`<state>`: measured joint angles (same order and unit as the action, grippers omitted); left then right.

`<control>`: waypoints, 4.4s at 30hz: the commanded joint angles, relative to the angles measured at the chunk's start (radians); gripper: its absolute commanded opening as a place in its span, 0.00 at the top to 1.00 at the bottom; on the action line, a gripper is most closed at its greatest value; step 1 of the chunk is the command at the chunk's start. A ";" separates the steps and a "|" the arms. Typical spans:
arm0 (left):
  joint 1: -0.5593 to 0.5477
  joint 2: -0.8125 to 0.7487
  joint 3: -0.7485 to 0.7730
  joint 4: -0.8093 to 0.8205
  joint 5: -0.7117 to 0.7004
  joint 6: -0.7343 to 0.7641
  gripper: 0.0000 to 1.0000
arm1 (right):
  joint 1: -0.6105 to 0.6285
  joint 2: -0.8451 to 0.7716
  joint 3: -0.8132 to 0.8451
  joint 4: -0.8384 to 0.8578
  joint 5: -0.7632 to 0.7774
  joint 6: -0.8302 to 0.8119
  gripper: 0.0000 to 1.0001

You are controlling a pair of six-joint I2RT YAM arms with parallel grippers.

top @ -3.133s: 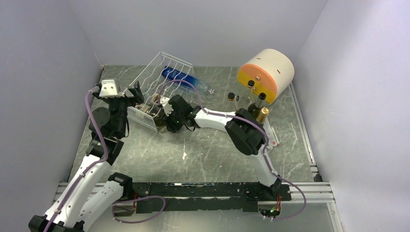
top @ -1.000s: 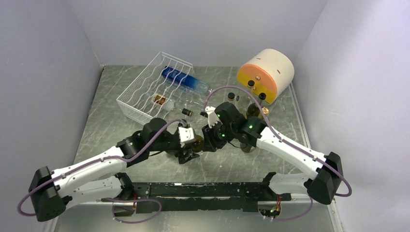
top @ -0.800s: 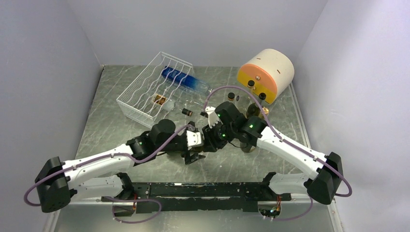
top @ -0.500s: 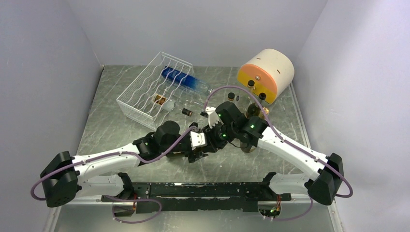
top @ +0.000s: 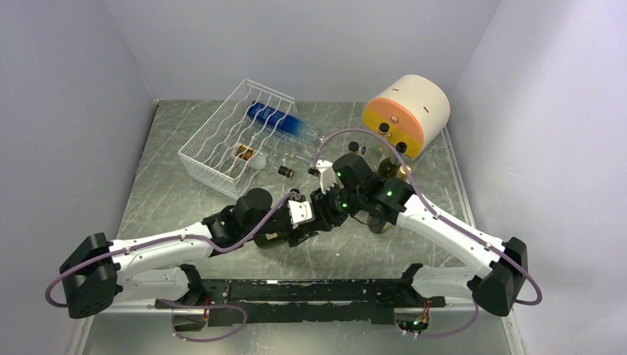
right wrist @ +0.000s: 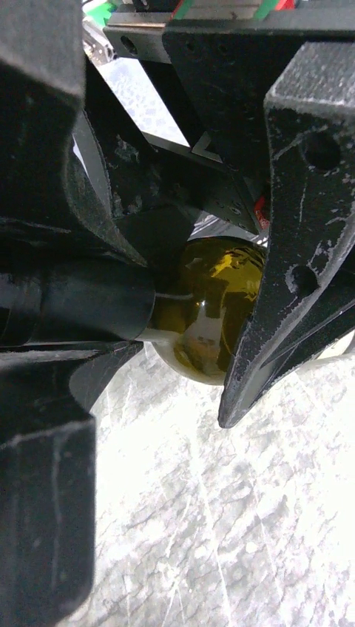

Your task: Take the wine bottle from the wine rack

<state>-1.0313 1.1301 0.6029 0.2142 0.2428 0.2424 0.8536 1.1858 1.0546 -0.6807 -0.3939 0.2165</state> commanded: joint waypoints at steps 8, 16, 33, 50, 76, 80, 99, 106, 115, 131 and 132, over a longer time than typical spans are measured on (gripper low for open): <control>-0.006 -0.111 -0.067 -0.014 -0.099 -0.084 0.93 | 0.003 -0.087 0.085 0.135 -0.024 0.071 0.38; -0.007 -0.205 -0.065 -0.056 -0.239 -0.189 0.93 | 0.001 -0.109 0.189 0.048 0.254 0.103 0.28; -0.006 -0.348 0.116 -0.503 -0.972 -0.691 0.93 | -0.001 -0.200 0.156 0.055 0.399 0.074 0.20; 0.146 -0.485 0.213 -0.759 -1.292 -0.777 0.93 | 0.001 -0.132 0.104 0.143 0.316 0.042 0.19; 1.307 -0.018 0.255 0.001 -0.687 -0.451 0.93 | 0.003 0.149 0.178 0.276 0.201 0.020 0.19; 1.332 0.013 0.203 0.059 -0.657 -0.441 0.93 | 0.002 0.215 0.220 0.267 0.209 0.010 0.19; 1.334 -0.094 0.207 -0.038 -0.640 -0.453 0.02 | 0.004 0.366 0.317 0.191 0.295 -0.041 0.17; 1.329 -0.246 0.204 -0.059 -0.628 -0.458 0.00 | 0.004 0.470 0.358 0.145 0.367 -0.102 0.14; 1.199 -0.294 0.282 -0.133 -0.554 -0.401 0.00 | -0.023 0.658 0.462 0.134 0.464 -0.106 0.13; 0.999 -0.282 0.299 -0.117 -0.162 -0.384 0.07 | -0.058 0.913 0.612 0.311 0.453 -0.233 0.19; 0.999 -0.283 0.301 -0.118 -0.161 -0.382 0.07 | -0.058 0.915 0.604 0.336 0.443 -0.239 0.20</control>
<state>-0.0238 0.8474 0.8600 0.0944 -0.0162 -0.1455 0.7940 2.0800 1.6451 -0.4503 0.0746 0.0257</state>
